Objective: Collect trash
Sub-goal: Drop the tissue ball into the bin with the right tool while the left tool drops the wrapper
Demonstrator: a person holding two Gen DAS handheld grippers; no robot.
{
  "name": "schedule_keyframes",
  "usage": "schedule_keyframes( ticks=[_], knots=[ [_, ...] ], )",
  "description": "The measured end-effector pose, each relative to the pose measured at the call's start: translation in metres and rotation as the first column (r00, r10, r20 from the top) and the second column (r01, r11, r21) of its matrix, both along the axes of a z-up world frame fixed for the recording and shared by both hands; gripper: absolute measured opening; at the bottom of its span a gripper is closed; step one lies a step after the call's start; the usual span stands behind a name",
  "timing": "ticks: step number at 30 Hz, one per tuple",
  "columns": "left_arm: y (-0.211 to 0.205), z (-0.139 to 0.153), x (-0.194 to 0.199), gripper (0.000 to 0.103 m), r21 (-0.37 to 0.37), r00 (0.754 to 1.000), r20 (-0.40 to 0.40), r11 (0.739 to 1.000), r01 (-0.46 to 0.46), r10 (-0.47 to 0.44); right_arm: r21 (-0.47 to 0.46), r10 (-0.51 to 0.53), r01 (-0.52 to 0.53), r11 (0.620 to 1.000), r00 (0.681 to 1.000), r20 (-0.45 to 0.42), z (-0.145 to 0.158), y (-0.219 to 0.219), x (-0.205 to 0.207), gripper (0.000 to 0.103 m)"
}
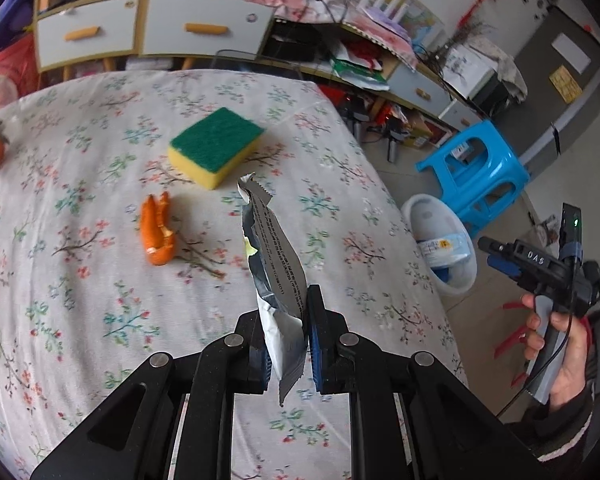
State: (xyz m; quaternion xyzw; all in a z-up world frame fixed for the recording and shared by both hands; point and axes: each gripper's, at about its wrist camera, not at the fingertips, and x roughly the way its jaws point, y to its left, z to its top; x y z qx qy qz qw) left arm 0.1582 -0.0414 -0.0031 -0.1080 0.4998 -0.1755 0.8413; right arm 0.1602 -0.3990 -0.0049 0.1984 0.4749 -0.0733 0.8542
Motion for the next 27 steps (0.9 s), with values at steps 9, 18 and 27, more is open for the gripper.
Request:
schedule_keyframes(
  ticks=[9,18,27],
  knots=[
    [-0.094,-0.005,0.018,0.015,-0.023,0.988,-0.019,0.988,0.152,-0.152,-0.011,-0.071,0.071,0.997,0.997,0.016,0.009,-0.042,-0.024,0.071],
    [-0.202,-0.018,0.04,0.015,-0.05,0.953,-0.025,0.953,0.3,-0.301,0.018,-0.133,0.133,0.991,0.991,-0.003,0.003,-0.084,-0.042,0.071],
    [-0.244,-0.015,0.058,0.077,-0.021,0.948,0.049,0.948,0.317,-0.315,0.017,-0.144,0.144,0.989,0.99,0.001,0.004,-0.095,-0.046,0.072]
  ],
)
